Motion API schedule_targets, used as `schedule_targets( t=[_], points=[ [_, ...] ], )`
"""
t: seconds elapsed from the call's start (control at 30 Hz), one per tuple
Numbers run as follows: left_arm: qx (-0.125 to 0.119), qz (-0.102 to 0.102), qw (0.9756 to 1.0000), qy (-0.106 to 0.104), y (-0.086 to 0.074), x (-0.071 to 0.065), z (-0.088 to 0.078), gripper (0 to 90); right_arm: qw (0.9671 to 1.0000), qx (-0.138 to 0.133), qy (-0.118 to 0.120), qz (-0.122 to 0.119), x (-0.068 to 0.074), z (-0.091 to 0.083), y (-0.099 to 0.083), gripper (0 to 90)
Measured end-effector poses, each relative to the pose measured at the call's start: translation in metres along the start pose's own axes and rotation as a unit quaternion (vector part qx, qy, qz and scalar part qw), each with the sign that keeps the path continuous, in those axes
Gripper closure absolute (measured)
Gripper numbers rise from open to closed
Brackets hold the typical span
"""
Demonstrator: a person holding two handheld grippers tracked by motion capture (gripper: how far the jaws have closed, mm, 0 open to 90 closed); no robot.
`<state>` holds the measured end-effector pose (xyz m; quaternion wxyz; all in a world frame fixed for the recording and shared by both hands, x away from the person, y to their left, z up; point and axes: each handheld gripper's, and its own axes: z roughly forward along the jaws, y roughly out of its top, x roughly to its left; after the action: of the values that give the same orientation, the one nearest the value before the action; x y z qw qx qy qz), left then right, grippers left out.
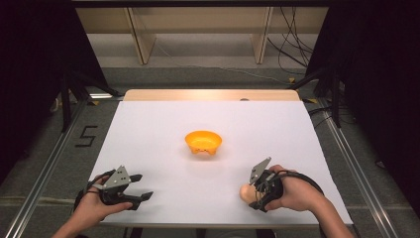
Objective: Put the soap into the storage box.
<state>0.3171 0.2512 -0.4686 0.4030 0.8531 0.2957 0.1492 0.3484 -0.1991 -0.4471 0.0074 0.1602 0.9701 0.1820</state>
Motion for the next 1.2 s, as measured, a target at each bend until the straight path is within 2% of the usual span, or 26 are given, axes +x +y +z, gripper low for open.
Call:
schedule_targets(
  t=[0.1, 0.17, 0.27, 0.3, 0.37, 0.5, 0.6, 0.63, 0.67, 0.7, 0.77, 0.8, 0.87, 0.9, 0.93, 0.97, 1.2],
  points=[
    [-0.002, 0.003, 1.0, 0.002, 0.0, 0.0, 0.0, 27.9, 0.9998, -0.01, -0.008, 0.012, 0.0, -0.001, -0.001, 33.5],
    [-0.002, 0.003, 1.0, 0.002, 0.0, 0.0, 0.0, 28.0, 0.9998, -0.019, -0.007, 0.006, -0.001, -0.002, 0.0, 33.5],
    [-0.002, 0.003, 1.0, 0.001, 0.0, 0.0, 0.0, 27.9, 0.9994, -0.03, -0.008, 0.012, -0.002, -0.004, -0.001, 33.5],
    [-0.002, 0.001, 1.0, 0.002, 0.0, 0.0, 0.0, 27.9, 0.9992, -0.03, -0.014, 0.022, -0.001, -0.005, -0.001, 33.5],
    [-0.002, 0.0, 1.0, 0.002, 0.0, 0.0, 0.0, 27.9, 0.999, -0.038, -0.013, 0.018, -0.003, -0.006, -0.001, 33.5],
    [-0.003, 0.003, 1.0, 0.001, 0.0, 0.0, 0.0, 27.9, 0.9982, -0.051, -0.015, 0.026, -0.005, -0.007, -0.002, 33.5],
    [-0.003, 0.003, 1.0, 0.001, 0.0, 0.0, 0.0, 27.9, 0.9974, -0.057, -0.023, 0.038, -0.005, -0.009, -0.002, 33.5],
    [-0.003, 0.002, 1.0, 0.0, 0.0, 0.0, 0.0, 27.9, 0.9967, -0.057, -0.029, 0.05, -0.004, -0.009, -0.002, 33.5],
    [-0.003, 0.003, 1.0, 0.0, 0.0, 0.0, 0.0, 27.9, 0.997, -0.064, -0.023, 0.037, -0.007, -0.009, -0.001, 33.5],
    [-0.003, 0.003, 1.0, -0.002, 0.0, 0.0, 0.0, 27.9, 0.9962, -0.063, -0.027, 0.054, -0.005, -0.01, -0.002, 33.5],
    [-0.003, 0.002, 1.0, -0.002, 0.0, 0.0, 0.0, 27.9, 0.9959, -0.066, -0.033, 0.053, -0.006, -0.01, -0.002, 33.5],
    [-0.004, 0.003, 1.0, -0.002, 0.0, 0.0, 0.0, 27.9, 0.9952, -0.068, -0.035, 0.061, -0.006, -0.011, -0.002, 33.5],
    [-0.004, 0.003, 1.0, -0.001, 0.0, 0.0, 0.0, 27.9, 0.9945, -0.074, -0.036, 0.064, -0.006, -0.011, -0.002, 33.5],
    [-0.004, 0.003, 1.0, -0.001, 0.0, 0.0, 0.0, 27.9, 0.9945, -0.083, -0.039, 0.052, -0.009, -0.011, -0.002, 33.5],
    [-0.004, -0.001, 1.0, -0.002, 0.0, -0.001, 0.0, 27.9, 0.994, -0.085, -0.042, 0.055, -0.009, -0.011, -0.002, 33.5],
    [-0.004, 0.004, 1.0, -0.001, 0.0, 0.0, 0.0, 27.9, 0.9935, -0.089, -0.044, 0.056, -0.01, -0.011, -0.003, 33.5],
    [-0.004, 0.003, 1.0, -0.002, 0.0, 0.0, 0.0, 27.8, 0.9906, -0.104, -0.05, 0.074, -0.012, -0.012, -0.002, 33.5]
  ],
)
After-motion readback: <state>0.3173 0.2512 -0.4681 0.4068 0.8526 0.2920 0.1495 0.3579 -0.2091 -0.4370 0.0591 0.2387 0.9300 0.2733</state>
